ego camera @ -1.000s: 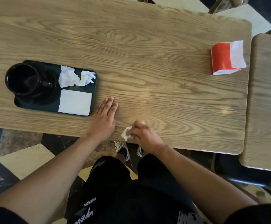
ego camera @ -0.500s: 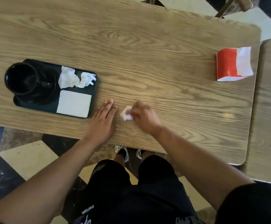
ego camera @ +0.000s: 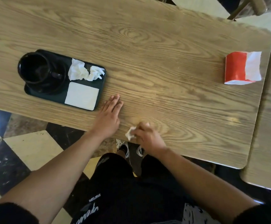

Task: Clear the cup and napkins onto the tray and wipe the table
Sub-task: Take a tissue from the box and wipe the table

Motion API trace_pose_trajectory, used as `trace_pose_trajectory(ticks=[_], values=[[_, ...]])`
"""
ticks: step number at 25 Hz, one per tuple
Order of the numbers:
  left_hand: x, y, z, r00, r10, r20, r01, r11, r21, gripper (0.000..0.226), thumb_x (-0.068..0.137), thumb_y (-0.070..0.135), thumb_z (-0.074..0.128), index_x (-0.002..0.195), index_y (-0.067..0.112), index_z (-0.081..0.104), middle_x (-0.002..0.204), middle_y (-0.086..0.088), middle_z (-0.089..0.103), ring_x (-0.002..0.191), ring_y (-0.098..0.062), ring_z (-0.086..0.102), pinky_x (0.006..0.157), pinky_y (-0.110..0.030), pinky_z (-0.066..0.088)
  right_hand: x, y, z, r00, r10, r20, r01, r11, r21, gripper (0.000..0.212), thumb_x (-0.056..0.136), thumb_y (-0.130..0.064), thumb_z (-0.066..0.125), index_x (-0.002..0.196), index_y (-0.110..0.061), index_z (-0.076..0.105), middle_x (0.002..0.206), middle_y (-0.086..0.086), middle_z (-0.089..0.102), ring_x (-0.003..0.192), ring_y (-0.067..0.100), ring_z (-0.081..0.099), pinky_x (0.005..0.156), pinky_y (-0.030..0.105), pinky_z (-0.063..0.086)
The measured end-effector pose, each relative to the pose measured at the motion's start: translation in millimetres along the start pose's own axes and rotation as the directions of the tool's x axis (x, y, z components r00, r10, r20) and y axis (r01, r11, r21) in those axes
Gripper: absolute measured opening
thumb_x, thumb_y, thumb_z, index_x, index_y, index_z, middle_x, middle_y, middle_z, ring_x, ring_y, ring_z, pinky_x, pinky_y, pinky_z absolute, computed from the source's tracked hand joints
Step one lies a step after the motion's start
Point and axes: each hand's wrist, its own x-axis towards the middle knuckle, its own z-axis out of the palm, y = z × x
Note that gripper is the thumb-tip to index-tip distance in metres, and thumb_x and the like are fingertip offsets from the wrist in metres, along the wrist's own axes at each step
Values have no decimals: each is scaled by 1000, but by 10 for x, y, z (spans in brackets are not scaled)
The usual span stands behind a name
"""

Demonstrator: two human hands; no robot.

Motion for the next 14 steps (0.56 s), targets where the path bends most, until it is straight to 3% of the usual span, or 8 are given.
trace_pose_trajectory(ticks=[2,3,4,6,8,9,12,14], values=[[-9,-31,9,1000,6,13,-6,1000,6,65,101,17,43,161,14,18,172,-5,0,157,-19,-6,129,-40,3,-149,-54,85,976,-147,163,146,989,22,21,93,-13,58,103,-18,76,104,2,59,84,24,65,76,40,59],[-17,-57,22,1000,15,4,-15,1000,13,64,102,18,42,161,13,19,172,-6,2,158,-20,-5,129,-42,5,-51,10,15,973,-152,173,156,988,-11,21,92,-8,62,104,-17,76,105,2,60,83,23,66,79,39,58],[-38,-83,41,999,34,-9,-34,999,29,63,102,20,40,161,12,21,171,-9,4,158,-23,-2,129,-45,9,63,69,-69,986,-107,131,114,992,-46,22,91,-6,64,105,-17,76,105,1,60,83,22,66,79,37,58],[-137,-150,115,998,58,-37,-55,995,77,59,104,27,36,159,9,25,170,-13,12,158,-28,6,127,-50,16,323,71,-144,990,98,-103,-99,995,-6,22,93,-7,61,104,-19,76,104,-1,59,86,21,64,77,31,54],[-228,-207,195,996,63,-60,-56,991,119,60,106,38,30,159,10,25,170,-12,14,158,-28,8,127,-50,15,444,-76,-8,925,256,-279,-246,967,73,21,92,-9,58,101,-20,74,102,-2,58,89,23,60,75,32,51],[-246,-235,230,995,76,-58,-68,989,133,61,107,41,28,160,11,24,170,-12,13,158,-28,7,127,-49,13,363,-135,114,939,212,-270,-211,977,33,19,92,-11,58,100,-20,73,100,-2,57,90,24,57,74,34,51],[-236,-324,285,992,113,-62,-103,983,153,62,107,43,31,161,14,21,171,-10,10,158,-26,5,127,-49,14,-303,-50,202,990,-141,30,143,985,-97,14,92,-14,59,99,-16,72,99,2,57,92,23,56,80,34,51],[-218,-346,291,993,105,-55,-96,985,140,63,107,43,32,161,15,19,171,-8,8,158,-24,2,127,-49,13,-395,183,-40,988,-120,93,131,984,-117,13,90,-12,64,99,-17,72,99,0,56,87,16,55,79,33,51]])
